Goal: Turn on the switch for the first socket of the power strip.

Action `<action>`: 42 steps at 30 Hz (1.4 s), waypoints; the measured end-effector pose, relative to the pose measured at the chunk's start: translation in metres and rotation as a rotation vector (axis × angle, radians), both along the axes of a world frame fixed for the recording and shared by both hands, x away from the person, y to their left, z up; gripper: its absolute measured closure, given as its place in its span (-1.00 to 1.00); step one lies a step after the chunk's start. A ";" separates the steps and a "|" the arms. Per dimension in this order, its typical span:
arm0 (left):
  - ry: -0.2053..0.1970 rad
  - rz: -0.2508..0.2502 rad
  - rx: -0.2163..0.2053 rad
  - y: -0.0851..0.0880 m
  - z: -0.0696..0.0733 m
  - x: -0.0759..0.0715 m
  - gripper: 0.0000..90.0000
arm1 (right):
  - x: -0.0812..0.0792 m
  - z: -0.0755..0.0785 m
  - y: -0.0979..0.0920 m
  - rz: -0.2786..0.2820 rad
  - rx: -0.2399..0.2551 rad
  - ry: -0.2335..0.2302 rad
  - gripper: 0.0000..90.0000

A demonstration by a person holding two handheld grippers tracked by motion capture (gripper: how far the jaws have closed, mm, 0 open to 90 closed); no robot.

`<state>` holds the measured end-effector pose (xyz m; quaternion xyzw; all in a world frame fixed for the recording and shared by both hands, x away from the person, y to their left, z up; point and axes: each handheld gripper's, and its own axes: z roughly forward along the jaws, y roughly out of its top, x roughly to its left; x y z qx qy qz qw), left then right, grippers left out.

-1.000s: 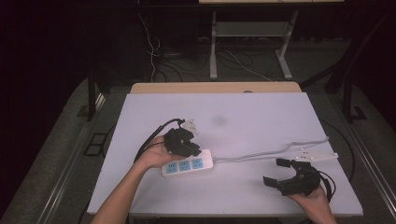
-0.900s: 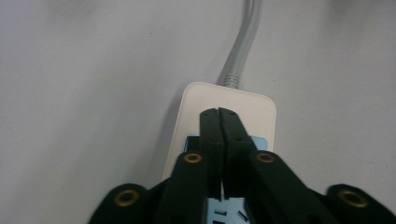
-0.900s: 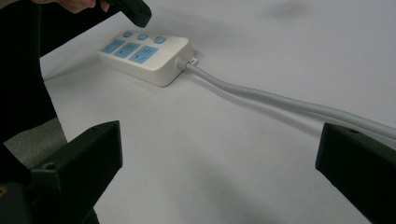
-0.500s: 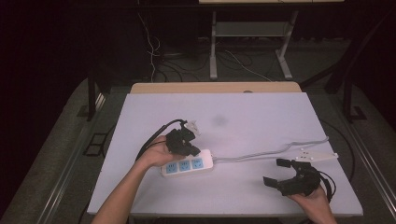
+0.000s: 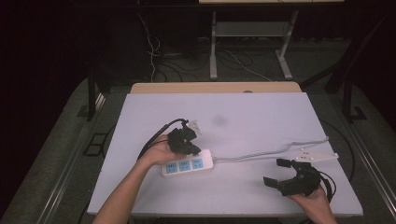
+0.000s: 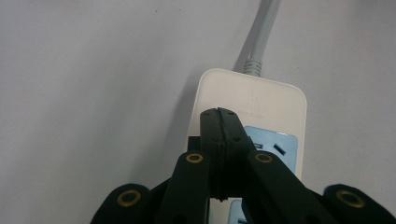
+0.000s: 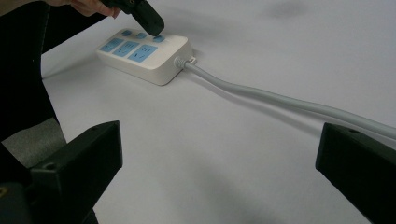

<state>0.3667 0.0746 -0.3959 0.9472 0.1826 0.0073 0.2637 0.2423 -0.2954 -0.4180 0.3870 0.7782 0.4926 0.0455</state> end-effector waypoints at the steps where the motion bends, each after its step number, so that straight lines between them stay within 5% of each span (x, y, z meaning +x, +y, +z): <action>1: 0.002 -0.002 0.002 -0.001 -0.001 0.000 0.98 | 0.000 0.000 0.000 0.000 0.000 0.000 -0.99; 11: 0.023 -0.005 -0.045 0.000 -0.006 0.002 0.98 | -0.001 0.002 -0.001 -0.002 0.006 -0.012 -0.99; 23: 0.005 -0.008 -0.038 0.000 -0.005 0.000 0.98 | -0.002 0.003 -0.002 -0.004 0.010 -0.016 -0.99; 42: 0.056 0.064 -0.125 0.023 -0.014 -0.001 0.99 | -0.003 0.003 -0.002 -0.009 0.010 -0.019 -0.99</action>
